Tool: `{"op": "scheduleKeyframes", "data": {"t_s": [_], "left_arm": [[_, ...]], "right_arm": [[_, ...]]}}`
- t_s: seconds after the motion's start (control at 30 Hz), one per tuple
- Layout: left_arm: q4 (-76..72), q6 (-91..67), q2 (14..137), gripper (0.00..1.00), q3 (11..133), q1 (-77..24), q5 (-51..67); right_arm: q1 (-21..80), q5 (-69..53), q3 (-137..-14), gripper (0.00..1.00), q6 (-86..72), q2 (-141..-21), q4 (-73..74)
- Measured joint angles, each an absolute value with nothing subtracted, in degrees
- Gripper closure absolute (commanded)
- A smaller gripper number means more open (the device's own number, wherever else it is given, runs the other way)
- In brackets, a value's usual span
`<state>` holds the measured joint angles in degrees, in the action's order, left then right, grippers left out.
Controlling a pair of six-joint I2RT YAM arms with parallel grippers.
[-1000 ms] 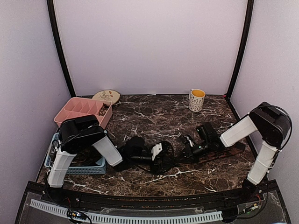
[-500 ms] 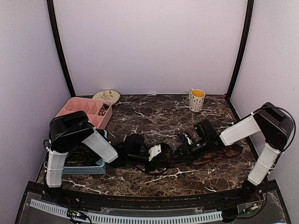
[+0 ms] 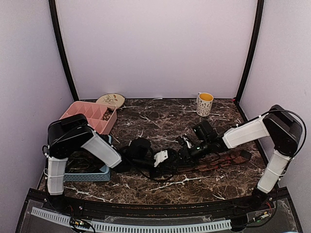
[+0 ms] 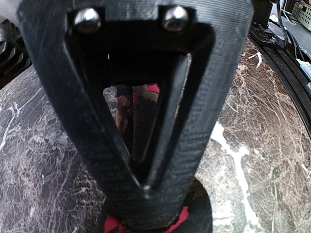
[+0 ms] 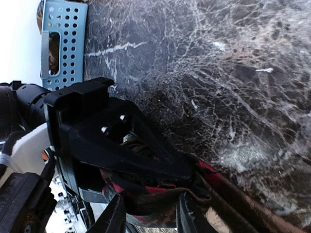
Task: Roll the ties
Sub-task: Roll the tie at the center of the board.
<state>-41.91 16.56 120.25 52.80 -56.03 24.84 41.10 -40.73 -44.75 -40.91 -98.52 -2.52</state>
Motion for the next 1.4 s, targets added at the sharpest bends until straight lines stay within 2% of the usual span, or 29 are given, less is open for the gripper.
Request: {"op": "scheduleKeyframes", "data": {"t_s": [0.1,0.13,0.2,0.33,0.5,0.77,0.93,1.07,1.13,1.23,1.27,1.33,1.4], "left_arm": [[-41.7,16.6,120.2,0.75,52.8,-56.0,24.8],[-41.5,16.6,120.2,0.74,52.8,-56.0,24.8],[-41.2,16.5,120.0,0.69,52.8,-56.0,24.9],[-41.2,16.4,120.0,0.46,52.8,-55.8,24.6],[-42.7,14.6,119.3,0.26,51.0,-55.6,24.4],[-47.2,12.6,119.0,0.19,48.4,-57.6,22.3],[-53.0,8.5,121.9,0.21,49.0,-59.6,20.3],[-56.5,5.2,125.9,0.3,52.9,-59.7,19.8],[-57.0,4.5,127.2,0.4,54.7,-59.8,19.1],[-56.6,4.6,127.5,0.61,55.3,-59.8,18.3],[-56.1,5.3,127.5,0.66,55.4,-59.8,18.1],[-55.0,6.1,127.2,0.72,55.4,-59.9,17.7],[-52.5,8.0,126.0,0.73,55.4,-59.9,17.5]], "right_arm": [[41.2,-41.5,-45.7,0.99,-40.6,-99.7,-2.5],[41.2,-41.6,-46.1,1.0,-40.5,-99.7,-2.3],[41.1,-41.5,-46.5,1.0,-39.8,-99.7,-2.0],[41.1,-40.4,-46.4,1.0,-39.0,-99.9,-1.5],[40.2,-39.2,-43.6,1.0,-37.9,-100.3,-2.2],[37.4,-40.1,-38.9,1.0,-36.7,-99.5,-6.5],[36.0,-40.5,-37.4,1.0,-36.2,-99.3,-7.8],[35.9,-40.6,-36.5,1.0,-36.5,-99.1,-9.6],[35.9,-40.5,-36.2,1.0,-36.7,-99.0,-10.3],[35.9,-40.1,-35.8,1.0,-37.0,-98.4,-10.7],[35.9,-39.7,-35.7,0.94,-37.1,-98.0,-10.7],[35.8,-39.3,-35.7,0.75,-37.2,-97.2,-10.3],[35.7,-38.9,-35.7,0.62,-37.4,-96.3,-9.2]]}}
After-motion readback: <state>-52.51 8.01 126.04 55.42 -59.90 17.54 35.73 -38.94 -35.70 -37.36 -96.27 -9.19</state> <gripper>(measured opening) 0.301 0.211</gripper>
